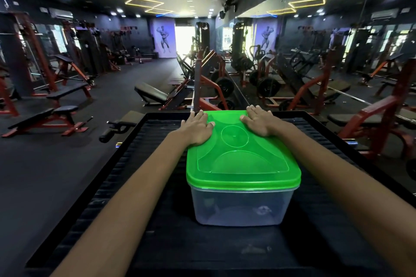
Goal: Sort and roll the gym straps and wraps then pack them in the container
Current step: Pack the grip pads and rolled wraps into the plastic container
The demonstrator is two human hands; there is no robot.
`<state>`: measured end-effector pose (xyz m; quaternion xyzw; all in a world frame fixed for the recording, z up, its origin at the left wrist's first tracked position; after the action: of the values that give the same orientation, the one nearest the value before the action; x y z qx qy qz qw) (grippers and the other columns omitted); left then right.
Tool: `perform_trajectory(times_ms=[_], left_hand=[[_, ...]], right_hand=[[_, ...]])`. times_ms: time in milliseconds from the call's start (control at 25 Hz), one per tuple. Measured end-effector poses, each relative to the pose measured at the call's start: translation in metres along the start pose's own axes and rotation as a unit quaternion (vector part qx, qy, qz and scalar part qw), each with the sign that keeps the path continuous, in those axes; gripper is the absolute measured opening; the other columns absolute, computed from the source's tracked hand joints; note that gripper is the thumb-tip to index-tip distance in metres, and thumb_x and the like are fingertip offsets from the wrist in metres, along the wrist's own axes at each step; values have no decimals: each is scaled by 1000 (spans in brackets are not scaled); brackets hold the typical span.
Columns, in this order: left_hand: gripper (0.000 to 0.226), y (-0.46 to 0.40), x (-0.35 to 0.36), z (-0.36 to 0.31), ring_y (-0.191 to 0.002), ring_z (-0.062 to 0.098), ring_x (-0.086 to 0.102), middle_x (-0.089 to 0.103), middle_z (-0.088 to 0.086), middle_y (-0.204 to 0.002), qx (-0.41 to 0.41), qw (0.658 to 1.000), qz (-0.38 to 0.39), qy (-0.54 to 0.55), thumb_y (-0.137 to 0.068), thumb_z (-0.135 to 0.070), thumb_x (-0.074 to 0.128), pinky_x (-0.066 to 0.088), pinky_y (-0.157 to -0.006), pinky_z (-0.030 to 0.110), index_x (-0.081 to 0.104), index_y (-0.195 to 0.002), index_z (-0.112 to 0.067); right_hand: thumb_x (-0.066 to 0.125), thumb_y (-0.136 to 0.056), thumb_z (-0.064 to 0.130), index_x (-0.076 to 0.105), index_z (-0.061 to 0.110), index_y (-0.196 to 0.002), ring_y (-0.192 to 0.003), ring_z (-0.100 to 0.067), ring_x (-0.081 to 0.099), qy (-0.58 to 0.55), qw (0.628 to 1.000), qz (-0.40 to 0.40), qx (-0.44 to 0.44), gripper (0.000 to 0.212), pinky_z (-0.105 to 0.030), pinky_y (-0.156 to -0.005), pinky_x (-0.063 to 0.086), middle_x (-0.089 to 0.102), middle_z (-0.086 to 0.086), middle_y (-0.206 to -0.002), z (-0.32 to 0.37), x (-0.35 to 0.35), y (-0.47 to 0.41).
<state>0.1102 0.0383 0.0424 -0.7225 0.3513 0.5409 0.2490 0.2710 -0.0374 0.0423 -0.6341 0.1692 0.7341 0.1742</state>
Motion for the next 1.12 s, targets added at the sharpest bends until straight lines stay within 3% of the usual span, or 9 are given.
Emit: perform_trajectory(times_ms=[480,600,680,760,880,960,1000,1120], left_hand=[[59,37,4,-13,-149,25,-4,-9,13,-161,17,1000,-4,22,-106,-34,17,2,-119,36,-1,-152,-3],[58,46,1,-11,-149,25,3,-3,13,-161,14,990,-46,130,-105,-31,27,8,-118,34,9,-152,-3],[55,50,-4,0,-146,30,18,13,17,-159,-3,973,-91,211,-103,-26,37,19,-115,35,22,-151,-4],[50,52,-9,12,-136,31,37,34,17,-150,-20,962,-122,245,-100,-23,46,32,-106,34,36,-145,-6],[30,44,-21,35,-109,28,59,59,15,-124,-46,935,-144,320,-95,-19,54,50,-90,34,57,-122,-6],[9,36,-25,48,-80,23,60,62,13,-101,-74,899,-142,408,-93,-17,58,54,-63,28,62,-96,-9],[8,31,-23,52,-73,22,57,61,14,-95,-85,886,-130,438,-91,-16,61,51,-56,25,62,-91,-8],[16,19,-10,58,-69,22,61,66,16,-89,-113,868,-89,476,-87,-12,68,49,-56,24,65,-92,3]], right_hand=[[19,-103,46,6,5,-153,-150,-25,-1,-24,999,-22,-1,66,-46,-120,2,0,-12,-162,6,0,47],[28,-100,53,22,3,-149,-143,-37,23,-82,992,-64,67,71,-48,-116,24,18,-21,-157,-7,-3,67],[36,-97,57,35,4,-142,-131,-39,41,-124,981,-89,122,69,-45,-105,38,38,-24,-147,-20,-8,88],[46,-95,54,49,3,-130,-121,-36,51,-177,969,-117,130,62,-39,-95,42,53,-21,-133,-30,-11,112],[64,-88,44,68,3,-102,-88,-27,65,-345,912,-180,132,44,-33,-72,48,70,-14,-102,-45,-3,154],[69,-85,40,67,-7,-91,-56,-21,59,-476,852,-161,144,47,-29,-50,47,67,-11,-71,-49,11,176],[70,-85,39,65,-11,-92,-49,-18,55,-517,833,-130,149,50,-26,-44,45,62,-10,-65,-47,19,182],[73,-82,31,65,-8,-100,-54,-13,57,-572,806,-54,141,43,-20,-42,46,63,-17,-80,-36,23,189]])
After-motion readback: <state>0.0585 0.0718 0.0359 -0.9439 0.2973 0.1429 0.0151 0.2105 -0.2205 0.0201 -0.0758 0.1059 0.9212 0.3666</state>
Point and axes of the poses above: each hand's wrist, its own y-axis away from the middle knuckle, its own x-axis out of the palm, z = x × y, the point moved 9 cm from there along -y, towards the middle knuckle
